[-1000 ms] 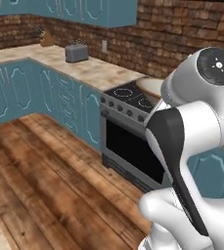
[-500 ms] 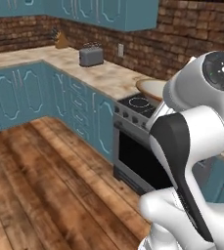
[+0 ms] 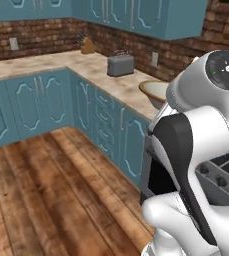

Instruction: Move the bowls from the cabinet to the plates on the dining table.

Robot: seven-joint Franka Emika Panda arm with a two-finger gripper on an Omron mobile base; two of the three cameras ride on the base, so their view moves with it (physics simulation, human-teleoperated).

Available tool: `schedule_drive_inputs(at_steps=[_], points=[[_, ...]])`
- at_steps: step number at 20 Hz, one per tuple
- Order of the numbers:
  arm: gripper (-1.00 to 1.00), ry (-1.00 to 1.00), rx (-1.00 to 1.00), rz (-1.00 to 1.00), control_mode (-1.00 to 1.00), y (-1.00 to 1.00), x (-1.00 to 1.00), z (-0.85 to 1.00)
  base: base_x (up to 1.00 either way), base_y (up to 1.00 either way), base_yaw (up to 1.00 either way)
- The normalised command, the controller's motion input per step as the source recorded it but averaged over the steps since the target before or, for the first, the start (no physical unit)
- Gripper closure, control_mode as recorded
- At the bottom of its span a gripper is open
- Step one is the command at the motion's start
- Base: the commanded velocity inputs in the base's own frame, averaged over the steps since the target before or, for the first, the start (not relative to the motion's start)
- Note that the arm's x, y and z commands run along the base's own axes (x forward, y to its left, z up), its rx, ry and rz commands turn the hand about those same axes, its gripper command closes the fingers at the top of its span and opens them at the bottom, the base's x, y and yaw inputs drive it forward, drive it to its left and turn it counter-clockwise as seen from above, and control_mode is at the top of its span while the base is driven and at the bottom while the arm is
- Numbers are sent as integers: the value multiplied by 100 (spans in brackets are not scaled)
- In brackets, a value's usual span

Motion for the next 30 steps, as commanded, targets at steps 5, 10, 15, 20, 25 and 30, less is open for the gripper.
schedule_drive_inputs(at_steps=[5, 10, 15, 20, 25, 30], points=[[100, 0, 0, 0, 100, 0, 0, 0, 100, -7, 16], [100, 0, 0, 0, 100, 0, 0, 0, 100, -8, 10], [100, 0, 0, 0, 100, 0, 0, 0, 100, 7, 4], [100, 0, 0, 0, 100, 0, 0, 0, 100, 7, 1], [100, 0, 0, 0, 100, 0, 0, 0, 100, 20, 7], [100, 0, 0, 0, 100, 0, 0, 0, 100, 37, 26]])
